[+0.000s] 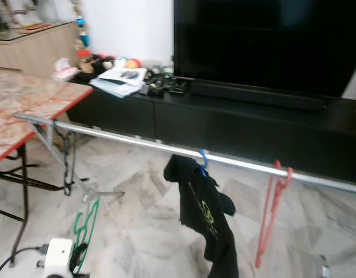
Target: Hang hanger
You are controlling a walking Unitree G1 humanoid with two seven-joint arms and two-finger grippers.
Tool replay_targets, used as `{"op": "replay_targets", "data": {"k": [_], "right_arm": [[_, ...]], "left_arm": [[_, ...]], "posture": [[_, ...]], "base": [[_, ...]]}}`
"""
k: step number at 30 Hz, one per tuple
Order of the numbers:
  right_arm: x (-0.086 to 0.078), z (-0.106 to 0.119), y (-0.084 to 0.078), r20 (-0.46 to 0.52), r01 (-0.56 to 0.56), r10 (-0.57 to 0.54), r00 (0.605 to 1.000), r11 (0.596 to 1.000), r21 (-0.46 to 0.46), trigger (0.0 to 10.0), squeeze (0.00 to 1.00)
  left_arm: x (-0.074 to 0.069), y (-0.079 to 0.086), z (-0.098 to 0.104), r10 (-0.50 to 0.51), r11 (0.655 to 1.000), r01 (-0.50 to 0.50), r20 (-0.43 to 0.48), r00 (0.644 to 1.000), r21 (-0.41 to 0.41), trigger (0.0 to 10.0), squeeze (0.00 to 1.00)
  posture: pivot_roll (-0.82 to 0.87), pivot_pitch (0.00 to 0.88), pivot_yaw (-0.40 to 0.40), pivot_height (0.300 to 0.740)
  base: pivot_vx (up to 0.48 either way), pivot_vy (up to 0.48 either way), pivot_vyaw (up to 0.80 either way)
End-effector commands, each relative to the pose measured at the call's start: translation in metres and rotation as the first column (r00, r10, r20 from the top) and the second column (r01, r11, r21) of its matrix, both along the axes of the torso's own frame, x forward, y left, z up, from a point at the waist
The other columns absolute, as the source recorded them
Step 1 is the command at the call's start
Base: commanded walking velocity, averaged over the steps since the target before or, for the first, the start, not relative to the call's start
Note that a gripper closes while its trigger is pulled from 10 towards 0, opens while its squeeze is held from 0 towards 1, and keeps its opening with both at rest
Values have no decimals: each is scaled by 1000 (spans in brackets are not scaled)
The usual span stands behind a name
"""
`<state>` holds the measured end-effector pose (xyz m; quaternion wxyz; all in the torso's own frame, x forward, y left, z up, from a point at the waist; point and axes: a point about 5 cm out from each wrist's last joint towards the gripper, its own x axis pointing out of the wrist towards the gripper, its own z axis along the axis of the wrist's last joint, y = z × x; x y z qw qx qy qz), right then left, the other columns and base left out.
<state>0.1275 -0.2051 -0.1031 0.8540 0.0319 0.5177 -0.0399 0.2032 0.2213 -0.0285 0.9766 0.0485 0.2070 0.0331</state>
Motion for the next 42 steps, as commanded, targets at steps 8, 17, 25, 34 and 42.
{"op": "replay_targets", "data": {"k": [8,17,25,34,42], "right_arm": [[-2,-1,-1,-17,9,-9,1000,1000,-1,10000,0],[-2,-1,-1,-20,-2,2,1000,1000,0,10000,0],[-1,0,-1,-17,-9,9,1000,1000,5,10000,0],[1,0,0,-7,-11,11,1000,1000,10,10000,0],[3,1,-1,12,1,-1,1000,1000,12,10000,0]], "left_arm": [[4,1,3,-4,1000,4,4,1000,-22,10000,0],[6,1,3,-2,1000,3,4,1000,-26,10000,0],[10,2,5,-117,993,116,-36,993,-19,10000,0],[35,29,38,-201,973,194,48,978,121,10000,0],[51,33,67,-400,899,377,63,915,223,10000,0]], "posture": [[64,0,12,740],[64,0,7,740],[67,0,1,740],[71,0,-8,740],[68,0,-17,740]], "base": [[315,0,0],[339,0,0],[38,0,0],[0,0,0],[0,0,0]]}}
